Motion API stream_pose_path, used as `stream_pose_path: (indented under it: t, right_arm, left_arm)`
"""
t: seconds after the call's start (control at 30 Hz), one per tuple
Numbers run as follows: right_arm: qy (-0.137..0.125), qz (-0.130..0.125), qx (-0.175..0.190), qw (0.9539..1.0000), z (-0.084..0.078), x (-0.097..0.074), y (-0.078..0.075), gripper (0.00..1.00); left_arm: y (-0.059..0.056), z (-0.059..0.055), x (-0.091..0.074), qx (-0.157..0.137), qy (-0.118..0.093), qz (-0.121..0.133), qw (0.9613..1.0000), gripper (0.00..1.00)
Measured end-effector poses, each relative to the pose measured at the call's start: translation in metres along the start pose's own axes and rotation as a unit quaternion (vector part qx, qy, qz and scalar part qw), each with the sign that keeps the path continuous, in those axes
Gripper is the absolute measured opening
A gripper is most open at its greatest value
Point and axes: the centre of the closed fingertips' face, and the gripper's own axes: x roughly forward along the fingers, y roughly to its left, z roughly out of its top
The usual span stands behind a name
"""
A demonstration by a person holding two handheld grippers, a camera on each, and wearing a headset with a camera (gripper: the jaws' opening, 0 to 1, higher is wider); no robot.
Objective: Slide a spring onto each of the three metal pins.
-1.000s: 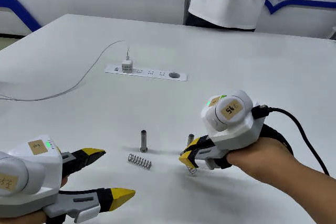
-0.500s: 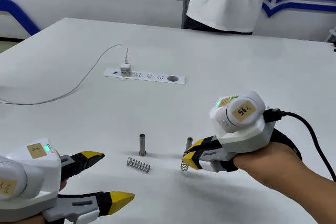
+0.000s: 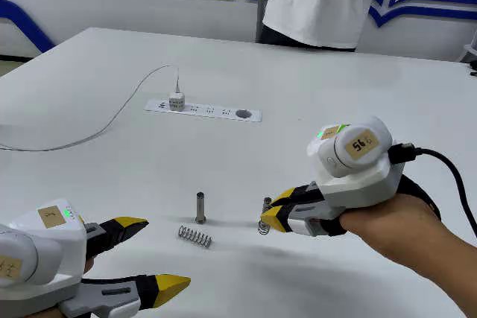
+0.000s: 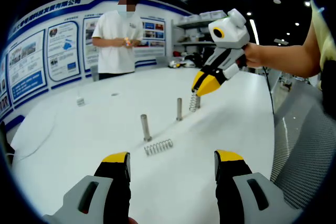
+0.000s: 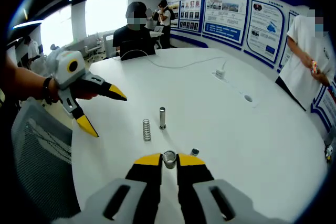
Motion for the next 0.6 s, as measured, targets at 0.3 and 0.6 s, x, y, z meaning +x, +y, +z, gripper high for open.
stream_pose_path:
  t: [0.3,0.6]
  right_arm:
    - [-0.01,-0.008,-0.005,0.9999,0.014,-0.008,-0.009,0.12]
    - [-0.017,-0.022,-0.007,0.9996,0.027,-0.011,-0.026,0.12]
  left_arm:
    - [0.001,-0.001,-0.001,-0.002,-0.001,0.004,1.0,0.66]
    - [0.001,-0.001,-0.002,-0.001,0.0,0.006,1.0,0.66]
